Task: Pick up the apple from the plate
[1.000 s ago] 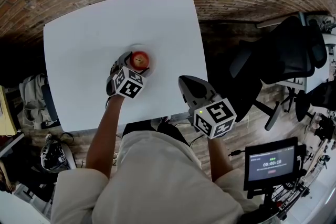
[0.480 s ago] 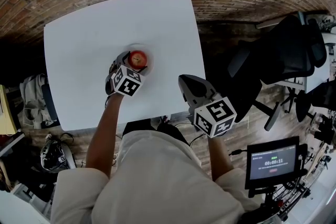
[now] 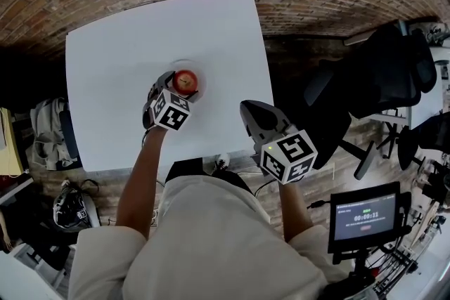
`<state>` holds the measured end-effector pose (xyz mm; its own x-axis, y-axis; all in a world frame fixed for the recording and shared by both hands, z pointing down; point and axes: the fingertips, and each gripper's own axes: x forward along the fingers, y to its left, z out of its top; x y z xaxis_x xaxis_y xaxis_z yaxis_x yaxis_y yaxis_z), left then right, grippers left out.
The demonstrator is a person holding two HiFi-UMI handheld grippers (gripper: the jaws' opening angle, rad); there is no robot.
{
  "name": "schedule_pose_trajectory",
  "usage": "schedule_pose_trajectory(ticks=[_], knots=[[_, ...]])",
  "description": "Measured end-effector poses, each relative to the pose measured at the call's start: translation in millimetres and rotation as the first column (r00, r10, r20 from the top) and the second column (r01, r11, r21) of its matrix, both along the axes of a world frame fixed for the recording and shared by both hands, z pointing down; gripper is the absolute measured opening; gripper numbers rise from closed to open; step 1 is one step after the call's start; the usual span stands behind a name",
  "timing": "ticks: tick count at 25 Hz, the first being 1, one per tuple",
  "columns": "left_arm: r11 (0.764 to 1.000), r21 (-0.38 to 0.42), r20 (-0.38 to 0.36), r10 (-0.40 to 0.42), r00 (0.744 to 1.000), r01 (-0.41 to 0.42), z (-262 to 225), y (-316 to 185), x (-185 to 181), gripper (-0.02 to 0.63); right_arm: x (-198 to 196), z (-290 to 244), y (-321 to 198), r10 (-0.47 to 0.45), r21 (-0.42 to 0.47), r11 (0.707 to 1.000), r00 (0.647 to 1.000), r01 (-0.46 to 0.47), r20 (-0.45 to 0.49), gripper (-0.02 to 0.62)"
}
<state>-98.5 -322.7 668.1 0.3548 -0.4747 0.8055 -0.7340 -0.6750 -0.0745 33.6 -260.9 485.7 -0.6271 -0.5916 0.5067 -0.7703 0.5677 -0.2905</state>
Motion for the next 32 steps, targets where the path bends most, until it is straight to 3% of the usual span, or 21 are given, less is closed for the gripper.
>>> schedule_pose_trajectory(ticks=[22,32], knots=[[0.995,0.078,-0.049,-0.066,0.997,0.069,-53,39,3,0.394,7,-32,25,-0.075,0.101,0.992,0.997,0.073,0.010,0.003],[0.981,0.155,-0.089,-0.104,0.991,0.117,-89,64,-5,0.394,-7,-51,38,-0.146,0.156,0.978,0.989,0.141,0.021,0.003]])
